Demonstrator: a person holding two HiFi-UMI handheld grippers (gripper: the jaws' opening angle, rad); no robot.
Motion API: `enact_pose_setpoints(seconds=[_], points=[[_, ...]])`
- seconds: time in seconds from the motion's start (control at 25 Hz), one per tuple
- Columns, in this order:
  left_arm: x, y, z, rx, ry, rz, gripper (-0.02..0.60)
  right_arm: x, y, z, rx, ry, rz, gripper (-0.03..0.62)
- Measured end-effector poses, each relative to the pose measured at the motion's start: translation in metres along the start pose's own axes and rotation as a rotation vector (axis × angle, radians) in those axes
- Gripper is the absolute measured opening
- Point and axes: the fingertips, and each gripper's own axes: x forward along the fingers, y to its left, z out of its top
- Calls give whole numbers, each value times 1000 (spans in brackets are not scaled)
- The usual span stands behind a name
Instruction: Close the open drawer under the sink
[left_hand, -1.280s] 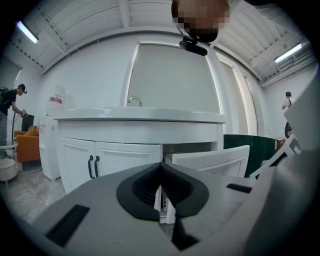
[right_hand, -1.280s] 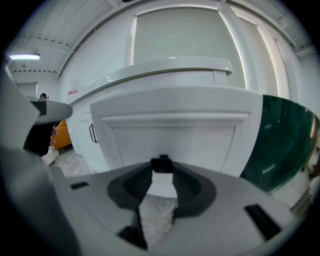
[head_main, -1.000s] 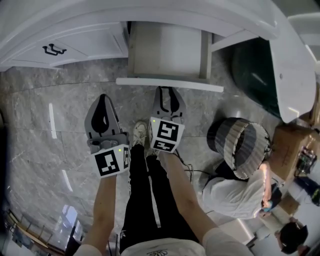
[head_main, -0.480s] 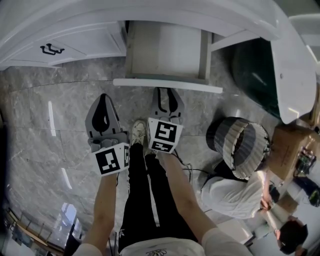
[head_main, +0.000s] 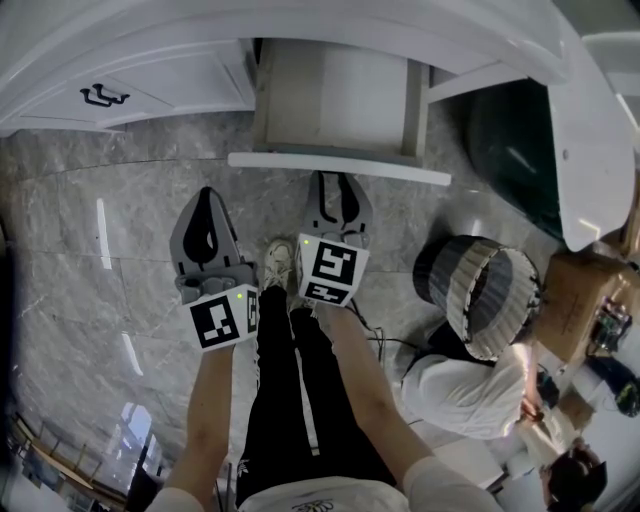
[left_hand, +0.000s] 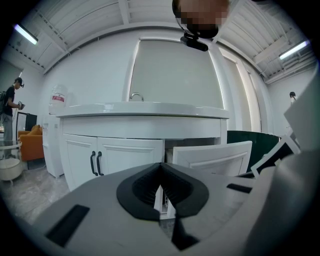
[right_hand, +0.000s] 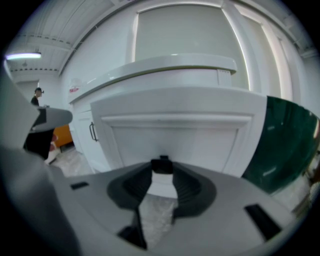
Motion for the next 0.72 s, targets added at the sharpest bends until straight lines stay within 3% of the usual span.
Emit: enact_pose_setpoints(seconds=[0.72], points=[[8,13,-13,-8,36,14,12,35,-9,25,0,-28,-17,146]])
